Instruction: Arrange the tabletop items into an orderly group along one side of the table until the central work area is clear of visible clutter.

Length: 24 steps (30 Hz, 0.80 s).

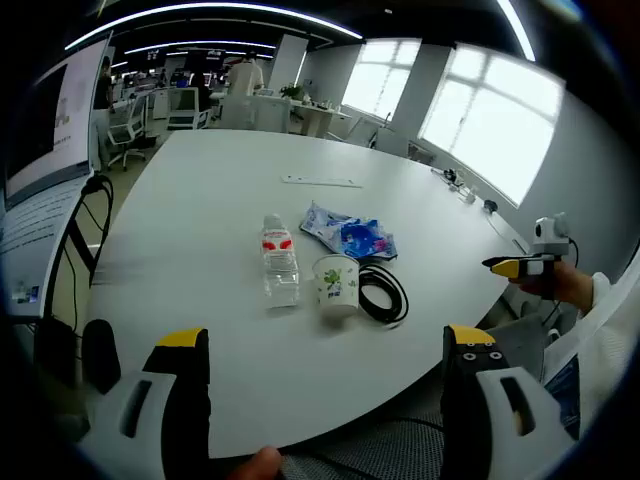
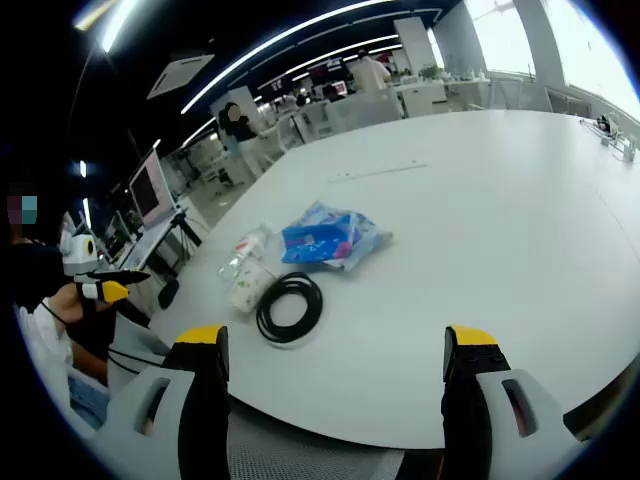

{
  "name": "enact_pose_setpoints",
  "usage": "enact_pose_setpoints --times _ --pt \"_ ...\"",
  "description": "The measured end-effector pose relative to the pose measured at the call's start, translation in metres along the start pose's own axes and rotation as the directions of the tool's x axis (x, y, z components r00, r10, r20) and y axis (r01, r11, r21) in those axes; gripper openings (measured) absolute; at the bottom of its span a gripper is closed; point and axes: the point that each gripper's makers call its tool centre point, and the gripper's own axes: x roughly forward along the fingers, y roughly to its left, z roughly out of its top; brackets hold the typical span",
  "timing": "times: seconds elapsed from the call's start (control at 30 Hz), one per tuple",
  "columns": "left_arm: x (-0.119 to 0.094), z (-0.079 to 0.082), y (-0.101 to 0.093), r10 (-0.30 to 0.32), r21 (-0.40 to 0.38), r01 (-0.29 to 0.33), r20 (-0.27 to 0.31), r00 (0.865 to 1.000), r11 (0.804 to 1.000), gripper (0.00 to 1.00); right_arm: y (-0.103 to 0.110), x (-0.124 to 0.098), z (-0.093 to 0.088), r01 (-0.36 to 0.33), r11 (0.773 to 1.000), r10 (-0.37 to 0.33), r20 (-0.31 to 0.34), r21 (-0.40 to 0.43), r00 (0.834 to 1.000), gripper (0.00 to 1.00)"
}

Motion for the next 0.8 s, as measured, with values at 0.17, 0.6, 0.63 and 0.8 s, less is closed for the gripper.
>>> enact_pose_setpoints --times 0.17,0.6,0.63,0.8 --pt "-0.0003 0.0000 0.0006 0.001 -0.001 -0.001 0.000 1.000 1.000 1.00 0.0001 -0.0004 -0.0004 0.001 1.000 -0.001 0.000 0.002 1.000 0.88" --pt "-0.0003 -0.0001 0.0012 0.003 -0.003 -0.003 0.001 1.000 1.000 1.00 0.0003 0.0001 -0.0002 -0.001 1.000 0.001 0.001 0.004 1.000 0.88" --pt "-0.0003 -0.0002 0.0010 0.002 -0.002 -0.002 0.001 1.000 1.000 1.00 0.0001 0.0001 -0.0004 -0.001 1.000 0.001 0.000 0.005 1.000 0.88" --pt "-0.0006 -0.0005 0.0009 0.002 -0.001 -0.002 -0.001 1.000 1.000 1.00 0.0007 0.0002 -0.0012 -0.003 1.000 0.003 -0.002 0.004 1.000 0.88"
